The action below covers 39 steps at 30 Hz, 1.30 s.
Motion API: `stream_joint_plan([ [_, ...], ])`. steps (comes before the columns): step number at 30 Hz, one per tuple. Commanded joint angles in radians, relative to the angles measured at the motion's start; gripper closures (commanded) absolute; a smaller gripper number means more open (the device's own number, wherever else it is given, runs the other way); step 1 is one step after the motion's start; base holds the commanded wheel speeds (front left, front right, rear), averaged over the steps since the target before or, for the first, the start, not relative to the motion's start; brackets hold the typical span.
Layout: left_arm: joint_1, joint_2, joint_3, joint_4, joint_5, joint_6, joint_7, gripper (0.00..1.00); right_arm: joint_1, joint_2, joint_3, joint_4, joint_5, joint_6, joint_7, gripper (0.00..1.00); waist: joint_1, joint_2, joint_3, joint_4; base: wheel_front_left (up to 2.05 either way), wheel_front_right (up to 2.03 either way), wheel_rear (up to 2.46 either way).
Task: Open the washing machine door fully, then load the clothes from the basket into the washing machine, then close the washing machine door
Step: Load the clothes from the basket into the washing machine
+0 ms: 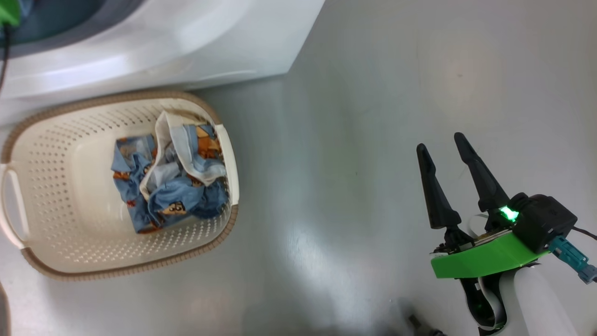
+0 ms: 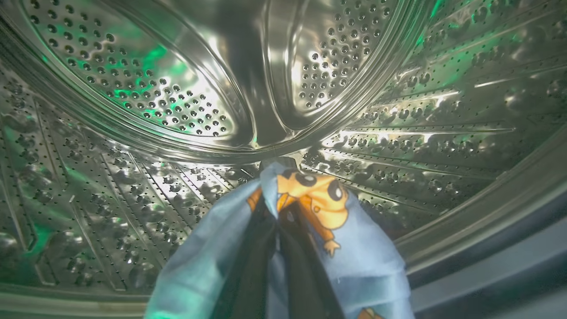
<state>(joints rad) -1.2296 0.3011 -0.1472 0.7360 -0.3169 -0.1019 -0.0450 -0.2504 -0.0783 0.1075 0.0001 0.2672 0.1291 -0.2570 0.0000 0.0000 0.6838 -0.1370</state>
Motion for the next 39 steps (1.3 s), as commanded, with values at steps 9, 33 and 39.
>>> stream_joint_plan([
  [9, -0.142, 0.071, -0.021, 0.048, 0.062, 0.015, -0.107, 1.0, 0.009, 0.006, 0.029, -0.03, 0.008, 0.002, -0.005, 0.0, 0.0, 0.0, 0.085, 0.009, 0.0, 0.0, 0.0],
  [33, -0.265, 0.049, -0.041, 0.262, 0.033, -0.016, -0.146, 1.0, 0.007, 0.001, 0.056, -0.017, 0.012, 0.002, -0.005, 0.0, 0.0, 0.0, 0.113, -0.005, 0.0, 0.0, 0.0],
  [39, -0.291, 0.048, -0.05, 0.31, 0.015, -0.022, -0.143, 0.55, 0.003, 0.002, 0.056, -0.014, 0.012, 0.002, -0.005, 0.0, 0.0, 0.0, 0.112, -0.004, 0.0, 0.0, 0.0],
])
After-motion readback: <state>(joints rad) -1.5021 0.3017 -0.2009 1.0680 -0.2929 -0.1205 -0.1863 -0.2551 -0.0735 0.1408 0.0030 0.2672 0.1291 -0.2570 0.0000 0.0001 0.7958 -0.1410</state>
